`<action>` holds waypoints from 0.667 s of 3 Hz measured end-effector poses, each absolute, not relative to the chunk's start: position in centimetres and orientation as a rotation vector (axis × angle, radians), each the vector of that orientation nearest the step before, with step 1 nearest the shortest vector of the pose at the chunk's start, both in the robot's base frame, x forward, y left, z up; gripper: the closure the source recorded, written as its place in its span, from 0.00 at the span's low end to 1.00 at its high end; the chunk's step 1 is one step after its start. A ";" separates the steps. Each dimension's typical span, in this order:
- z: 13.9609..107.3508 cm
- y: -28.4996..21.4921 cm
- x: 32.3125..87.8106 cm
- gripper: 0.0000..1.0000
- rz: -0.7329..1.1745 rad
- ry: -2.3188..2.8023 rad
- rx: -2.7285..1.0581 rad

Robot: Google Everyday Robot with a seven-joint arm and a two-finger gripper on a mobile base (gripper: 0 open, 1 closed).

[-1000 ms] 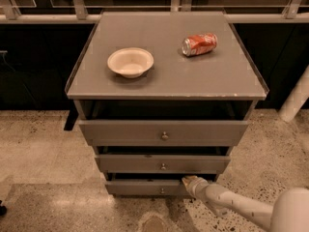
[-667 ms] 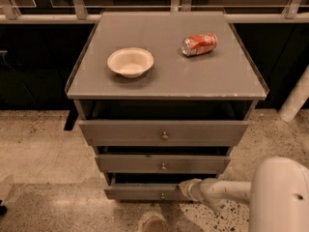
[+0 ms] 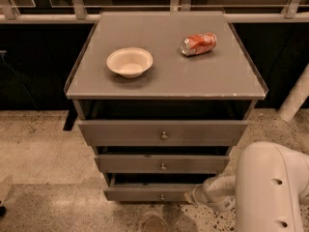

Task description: Open bottom drawer

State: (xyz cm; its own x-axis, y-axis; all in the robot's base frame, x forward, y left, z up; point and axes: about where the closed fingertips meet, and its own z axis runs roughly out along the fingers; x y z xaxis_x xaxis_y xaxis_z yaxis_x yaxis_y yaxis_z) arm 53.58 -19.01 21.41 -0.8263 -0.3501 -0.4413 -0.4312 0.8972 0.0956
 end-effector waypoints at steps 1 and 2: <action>22.3 -18.6 54.8 1.00 0.327 2.577 -0.579; 24.3 -18.8 56.3 1.00 0.421 2.508 -0.574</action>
Offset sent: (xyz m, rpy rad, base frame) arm 0.0430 -0.0019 0.0586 0.2566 -0.1258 0.0641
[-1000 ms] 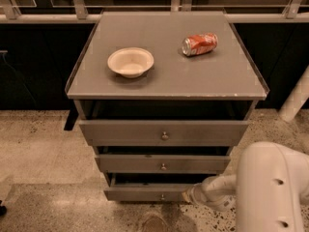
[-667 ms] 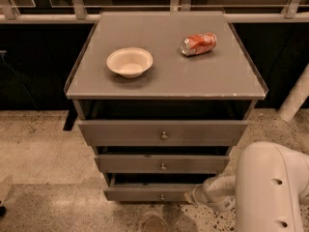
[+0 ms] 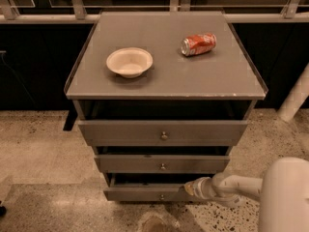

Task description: Open bottom drawer

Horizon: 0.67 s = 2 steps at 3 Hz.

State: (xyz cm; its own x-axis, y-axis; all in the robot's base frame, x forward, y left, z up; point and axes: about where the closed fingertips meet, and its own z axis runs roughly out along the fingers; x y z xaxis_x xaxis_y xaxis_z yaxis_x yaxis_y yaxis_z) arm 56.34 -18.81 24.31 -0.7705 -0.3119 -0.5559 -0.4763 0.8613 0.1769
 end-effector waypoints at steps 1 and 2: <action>27.1 -19.4 56.9 1.00 0.499 2.450 -0.578; 27.1 -19.2 56.6 1.00 0.515 2.451 -0.579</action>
Offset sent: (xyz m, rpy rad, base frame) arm 0.0051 -0.0050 0.0251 0.0606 -0.0286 0.0199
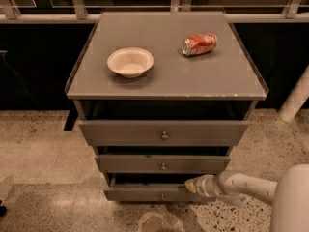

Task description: Open bottom drawer

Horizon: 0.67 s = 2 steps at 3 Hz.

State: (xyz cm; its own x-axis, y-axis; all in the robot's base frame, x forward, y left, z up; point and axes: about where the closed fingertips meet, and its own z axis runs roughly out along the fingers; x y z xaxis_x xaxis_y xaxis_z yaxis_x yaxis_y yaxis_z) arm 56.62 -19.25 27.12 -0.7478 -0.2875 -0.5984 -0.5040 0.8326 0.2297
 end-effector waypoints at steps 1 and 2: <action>26.2 -19.3 57.3 1.00 0.504 2.453 -0.553; 24.8 -19.0 58.3 1.00 0.488 2.427 -0.527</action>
Offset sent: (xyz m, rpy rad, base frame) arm 0.0305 0.0037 -0.0397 0.0079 -0.0711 -0.0744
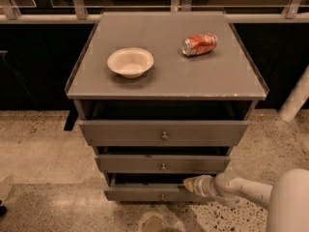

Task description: Open bottom drawer

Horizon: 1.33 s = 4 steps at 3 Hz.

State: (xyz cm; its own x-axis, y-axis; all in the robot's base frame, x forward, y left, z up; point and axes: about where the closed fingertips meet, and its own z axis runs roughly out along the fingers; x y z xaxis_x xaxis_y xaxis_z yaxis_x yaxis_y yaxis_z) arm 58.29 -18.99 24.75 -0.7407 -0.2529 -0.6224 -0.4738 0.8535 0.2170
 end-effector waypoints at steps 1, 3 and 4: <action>23.9 -18.7 59.2 1.00 0.464 2.395 -0.505; 20.9 -18.2 60.4 1.00 0.390 2.431 -0.494; 19.1 -17.8 60.7 1.00 0.364 2.482 -0.518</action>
Offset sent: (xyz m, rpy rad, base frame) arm 0.0246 0.0031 -0.0329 -0.0492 -0.0657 -0.0711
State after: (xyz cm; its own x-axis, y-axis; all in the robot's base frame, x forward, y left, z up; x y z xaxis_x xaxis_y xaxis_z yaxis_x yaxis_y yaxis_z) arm 60.66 -17.81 19.07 -0.7613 -0.2818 -0.5839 -0.4378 0.8877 0.1424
